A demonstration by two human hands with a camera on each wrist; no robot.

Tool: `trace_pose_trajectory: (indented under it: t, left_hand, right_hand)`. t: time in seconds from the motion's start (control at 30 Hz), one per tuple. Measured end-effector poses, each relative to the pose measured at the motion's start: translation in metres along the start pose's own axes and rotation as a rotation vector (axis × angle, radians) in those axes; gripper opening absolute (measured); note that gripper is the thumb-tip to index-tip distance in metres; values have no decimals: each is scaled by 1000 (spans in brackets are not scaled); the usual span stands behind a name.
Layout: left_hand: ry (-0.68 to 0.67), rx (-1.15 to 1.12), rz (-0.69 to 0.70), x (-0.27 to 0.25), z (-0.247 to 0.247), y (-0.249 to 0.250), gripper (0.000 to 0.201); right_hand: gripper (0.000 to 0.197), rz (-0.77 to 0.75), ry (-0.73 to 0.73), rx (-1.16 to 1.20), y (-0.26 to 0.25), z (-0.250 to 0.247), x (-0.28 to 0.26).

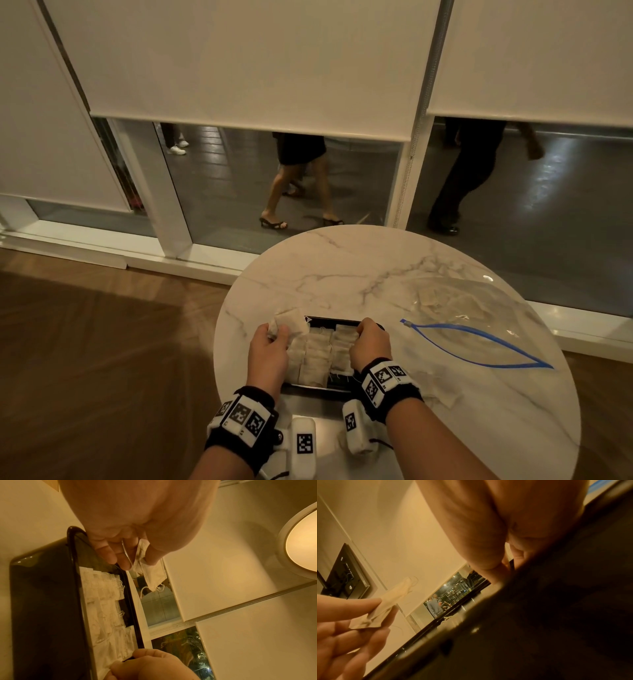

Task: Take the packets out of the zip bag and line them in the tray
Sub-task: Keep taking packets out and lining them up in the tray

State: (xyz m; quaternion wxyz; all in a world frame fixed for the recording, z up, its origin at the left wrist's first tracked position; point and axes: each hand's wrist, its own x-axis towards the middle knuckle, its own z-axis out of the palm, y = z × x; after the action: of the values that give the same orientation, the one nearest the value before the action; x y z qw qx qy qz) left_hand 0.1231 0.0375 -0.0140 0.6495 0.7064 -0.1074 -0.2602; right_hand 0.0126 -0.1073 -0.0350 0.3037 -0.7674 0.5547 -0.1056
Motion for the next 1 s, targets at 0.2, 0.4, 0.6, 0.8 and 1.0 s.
trace_pose_trajectory:
  t: [0.2, 0.4, 0.6, 0.8, 1.0]
  left_hand:
    - [-9, 13, 38, -1, 2, 1, 15]
    - [-59, 18, 81, -6, 11, 7, 9]
    - [-142, 17, 106, -16, 28, 7, 11]
    - [-170, -9, 111, -20, 33, 4, 13]
    - [-176, -36, 120, -22, 34, 5, 18]
  right_hand:
    - [27, -24, -87, -35, 0, -15, 3]
    - [8, -68, -136, 376, -4, -41, -4]
    - [20, -168, -321, 719, -12, -61, -39]
    - [24, -76, -269, 842, -5, -61, -39]
    - [26, -83, -332, 864, -3, -55, -42]
